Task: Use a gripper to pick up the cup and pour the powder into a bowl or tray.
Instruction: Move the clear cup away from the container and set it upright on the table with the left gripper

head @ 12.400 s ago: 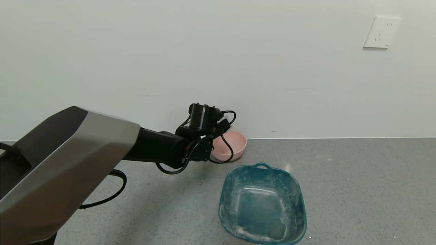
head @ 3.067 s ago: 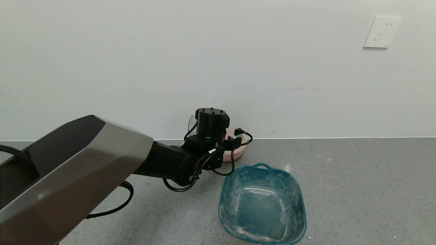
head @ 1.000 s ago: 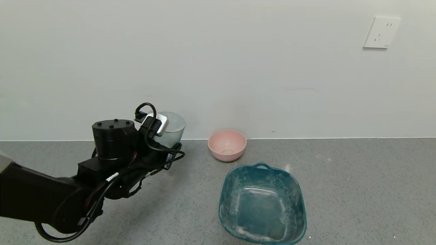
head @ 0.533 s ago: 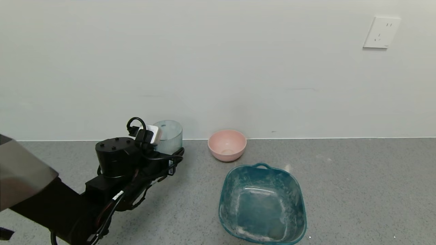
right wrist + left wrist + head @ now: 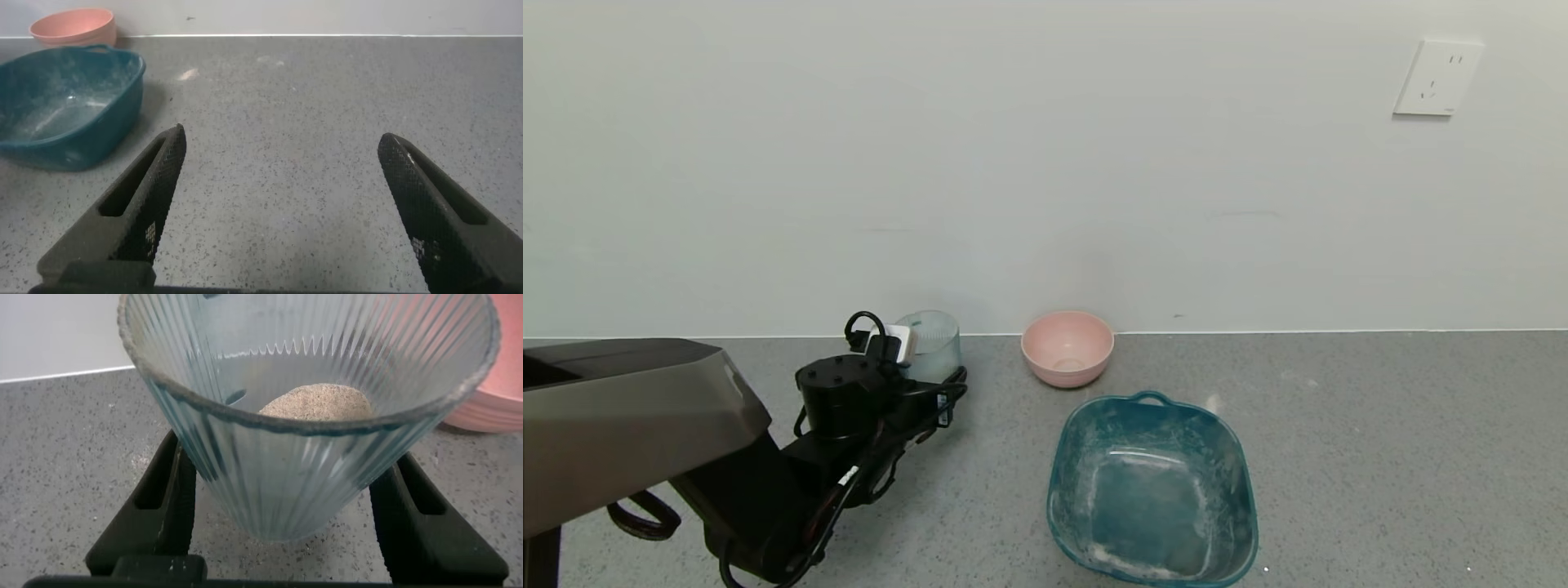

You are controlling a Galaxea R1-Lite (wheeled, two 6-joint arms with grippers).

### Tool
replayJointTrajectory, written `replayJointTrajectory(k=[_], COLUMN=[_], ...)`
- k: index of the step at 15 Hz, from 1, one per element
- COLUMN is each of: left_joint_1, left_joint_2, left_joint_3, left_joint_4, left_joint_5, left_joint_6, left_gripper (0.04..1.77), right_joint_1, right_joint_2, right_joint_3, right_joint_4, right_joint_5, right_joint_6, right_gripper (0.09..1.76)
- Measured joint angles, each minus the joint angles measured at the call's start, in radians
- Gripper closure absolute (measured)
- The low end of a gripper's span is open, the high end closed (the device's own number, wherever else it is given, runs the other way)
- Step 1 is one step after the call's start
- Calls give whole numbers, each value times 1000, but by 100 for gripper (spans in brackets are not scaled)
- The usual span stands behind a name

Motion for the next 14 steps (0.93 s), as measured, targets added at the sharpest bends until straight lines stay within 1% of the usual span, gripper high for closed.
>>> replayJointTrajectory(k=[2, 3, 8, 14], left_joint_1=[-6, -7, -9, -11], left_joint_2=[39, 54, 128, 164], left_joint_3=[-22, -31, -64, -76], left_joint_4=[-19, -26, -26, -26], left_joint_5=[37, 45, 50, 48], left_joint_6=[-5, -6, -41, -61], left_gripper=[57, 57, 57, 57], right_joint_1=[0, 0, 0, 0], right_joint_2=[0, 0, 0, 0], right_joint_3=[0, 0, 0, 0], right_joint_4=[0, 0, 0, 0], right_joint_5=[0, 0, 0, 0], right_joint_6=[0, 0, 0, 0], right_gripper=[14, 14, 14, 14])
